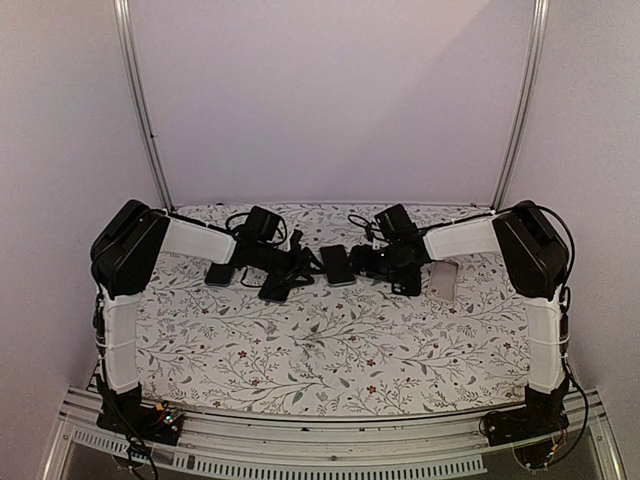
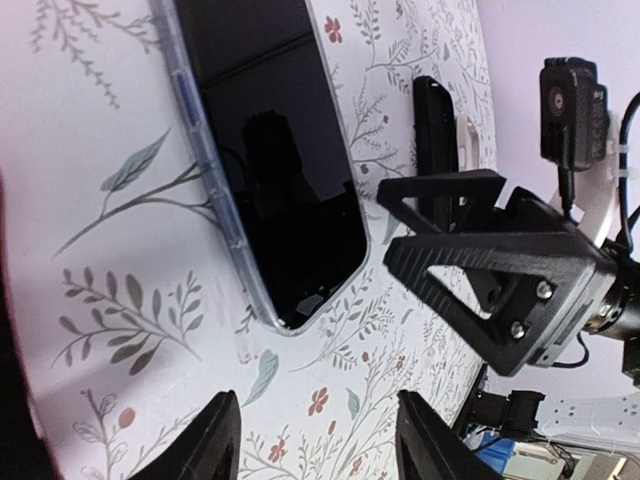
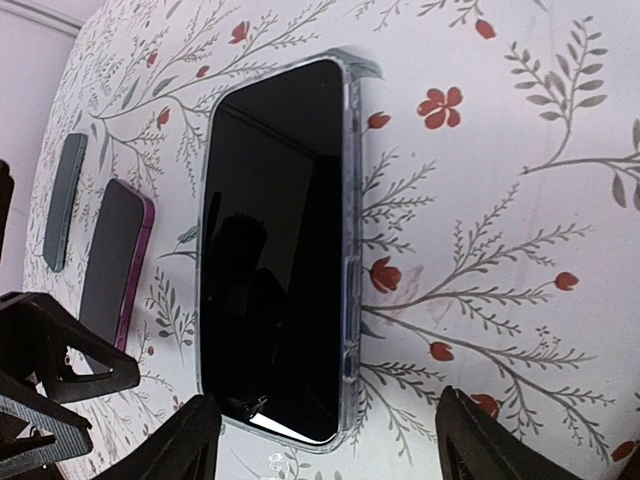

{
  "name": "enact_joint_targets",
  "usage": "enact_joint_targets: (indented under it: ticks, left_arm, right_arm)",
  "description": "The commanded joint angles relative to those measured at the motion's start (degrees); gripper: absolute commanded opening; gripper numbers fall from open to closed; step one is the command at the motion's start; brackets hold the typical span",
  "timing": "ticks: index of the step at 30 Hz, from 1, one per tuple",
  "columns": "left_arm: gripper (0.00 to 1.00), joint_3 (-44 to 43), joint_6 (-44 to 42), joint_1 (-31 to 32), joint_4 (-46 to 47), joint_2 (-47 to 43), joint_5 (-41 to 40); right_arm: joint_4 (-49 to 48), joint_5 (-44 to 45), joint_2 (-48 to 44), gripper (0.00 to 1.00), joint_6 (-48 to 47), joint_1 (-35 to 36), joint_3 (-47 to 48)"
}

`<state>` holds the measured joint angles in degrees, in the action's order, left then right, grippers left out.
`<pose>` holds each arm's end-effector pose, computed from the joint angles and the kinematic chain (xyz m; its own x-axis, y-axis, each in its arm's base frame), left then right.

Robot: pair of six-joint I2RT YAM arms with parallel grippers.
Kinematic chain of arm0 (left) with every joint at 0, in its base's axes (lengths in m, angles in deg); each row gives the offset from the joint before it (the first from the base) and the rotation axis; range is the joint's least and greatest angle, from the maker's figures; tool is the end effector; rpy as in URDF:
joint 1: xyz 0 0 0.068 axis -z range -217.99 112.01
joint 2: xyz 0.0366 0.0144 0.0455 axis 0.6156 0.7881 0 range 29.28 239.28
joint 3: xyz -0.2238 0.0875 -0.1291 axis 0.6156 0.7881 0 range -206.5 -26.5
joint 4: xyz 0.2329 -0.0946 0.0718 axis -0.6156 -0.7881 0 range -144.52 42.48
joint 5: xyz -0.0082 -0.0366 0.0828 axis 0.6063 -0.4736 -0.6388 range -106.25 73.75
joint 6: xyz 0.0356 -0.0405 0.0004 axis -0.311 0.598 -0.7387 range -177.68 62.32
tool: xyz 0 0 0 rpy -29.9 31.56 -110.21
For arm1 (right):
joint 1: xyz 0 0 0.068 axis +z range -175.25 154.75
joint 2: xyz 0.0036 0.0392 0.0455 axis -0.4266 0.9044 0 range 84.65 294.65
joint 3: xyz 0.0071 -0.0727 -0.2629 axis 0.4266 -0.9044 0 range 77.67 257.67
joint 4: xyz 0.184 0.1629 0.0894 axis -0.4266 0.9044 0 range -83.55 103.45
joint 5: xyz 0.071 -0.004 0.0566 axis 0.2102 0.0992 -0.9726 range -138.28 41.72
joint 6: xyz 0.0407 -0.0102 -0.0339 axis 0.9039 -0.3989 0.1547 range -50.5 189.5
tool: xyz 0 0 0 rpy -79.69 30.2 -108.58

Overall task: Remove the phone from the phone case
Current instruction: Move the phone with the phone case to the center of the board.

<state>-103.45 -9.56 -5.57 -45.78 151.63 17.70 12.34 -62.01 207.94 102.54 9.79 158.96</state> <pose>0.3698 -0.2585 0.1328 -0.9741 -0.1130 -0.1958 0.0906 0.5984 -0.7960 0.3717 0.2711 0.1344 -0.8842 0.0267 -0.4663 -0.2459 0.8222 0.5133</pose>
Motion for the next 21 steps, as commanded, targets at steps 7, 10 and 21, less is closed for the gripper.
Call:
enact_joint_targets:
  ticks: [7, 10, 21]
  left_arm:
    - [0.55, 9.5, -3.3, -4.1, 2.7, -6.9, -3.4]
    - [0.55, 11.2, -3.8, -5.3, 2.7, -7.5, -3.9]
    - [0.55, 11.8, -4.3, -7.0, 3.2, -9.2, -3.0]
  right_arm:
    - [13.8, 12.1, 5.3, 0.98, -9.1, 4.6, 12.7]
    - [16.6, 12.8, 8.0, 0.99, -9.5, 5.6, 16.2]
    - [26.5, 21.6, 15.5, 0.99, -11.1, 8.6, 26.6]
